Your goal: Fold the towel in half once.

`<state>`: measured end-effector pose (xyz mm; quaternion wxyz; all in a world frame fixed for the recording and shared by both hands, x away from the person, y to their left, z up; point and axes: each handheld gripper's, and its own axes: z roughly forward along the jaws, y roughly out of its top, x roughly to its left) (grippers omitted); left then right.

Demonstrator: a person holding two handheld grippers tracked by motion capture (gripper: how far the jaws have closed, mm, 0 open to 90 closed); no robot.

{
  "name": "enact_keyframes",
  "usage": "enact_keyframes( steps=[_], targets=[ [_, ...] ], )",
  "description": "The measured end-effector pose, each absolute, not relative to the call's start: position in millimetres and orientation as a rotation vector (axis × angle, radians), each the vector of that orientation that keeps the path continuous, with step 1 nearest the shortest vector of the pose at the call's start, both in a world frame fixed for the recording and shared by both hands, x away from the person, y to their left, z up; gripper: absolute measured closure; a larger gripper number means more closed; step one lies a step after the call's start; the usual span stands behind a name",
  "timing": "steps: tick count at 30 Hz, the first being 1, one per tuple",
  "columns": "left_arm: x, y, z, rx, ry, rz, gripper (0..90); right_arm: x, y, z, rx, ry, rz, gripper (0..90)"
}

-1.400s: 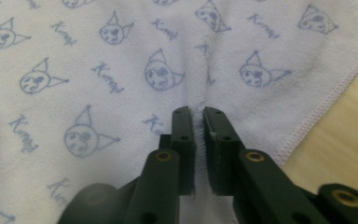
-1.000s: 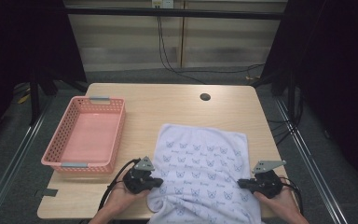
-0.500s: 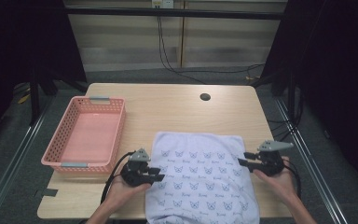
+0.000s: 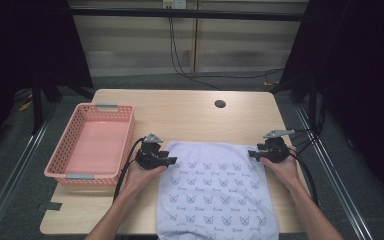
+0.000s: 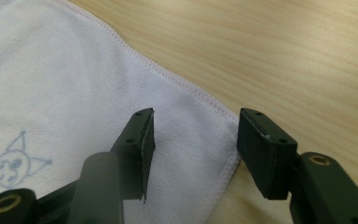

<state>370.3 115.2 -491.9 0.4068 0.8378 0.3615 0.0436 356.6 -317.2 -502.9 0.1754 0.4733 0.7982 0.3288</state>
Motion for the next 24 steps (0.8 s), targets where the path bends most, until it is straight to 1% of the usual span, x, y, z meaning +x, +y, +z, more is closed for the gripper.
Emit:
enact_keyframes(
  steps=[4,5,7,8,9,12,14,17,21,22,24],
  targets=[
    [373.4,114.2,-494.3,2.091,0.937,0.113,50.5,354.7,-316.4,-504.0,1.321,2.253,0.919,47.7],
    [374.2,114.3,-495.4,2.090,0.944,0.115,49.8,353.9,-315.9,-504.3,1.309,2.256,0.923,50.0],
    [376.4,116.4,-496.7,2.090,0.958,0.117,48.7,351.8,-314.0,-503.7,1.292,2.269,0.926,57.2],
    [376.8,116.6,-497.2,2.089,0.962,0.118,48.4,350.4,-312.5,-503.3,1.288,2.279,0.933,64.0],
    [377.3,116.5,-497.5,2.089,0.971,0.133,48.4,350.2,-312.2,-503.0,1.277,2.289,0.937,69.0],
    [382.1,117.3,-499.8,2.081,0.985,0.145,48.1,349.2,-310.6,-502.4,1.275,2.312,0.964,79.9],
    [384.6,117.3,-502.4,2.087,0.988,0.146,48.1,349.4,-311.8,-502.4,1.292,2.315,0.985,84.7],
    [387.6,116.9,-504.5,2.089,0.980,0.156,48.3,349.3,-312.3,-501.6,1.304,2.318,0.991,86.5],
    [394.9,114.4,-504.7,2.086,0.982,0.148,49.5,349.8,-313.6,-501.2,1.307,2.318,1.021,86.8],
    [396.3,113.9,-505.1,2.081,0.983,0.146,50.9,349.6,-313.6,-500.8,1.311,2.317,1.025,86.8],
    [398.3,112.0,-506.8,2.068,0.977,0.147,58.0,348.9,-313.9,-499.8,1.307,2.316,1.027,86.8]
  ],
)
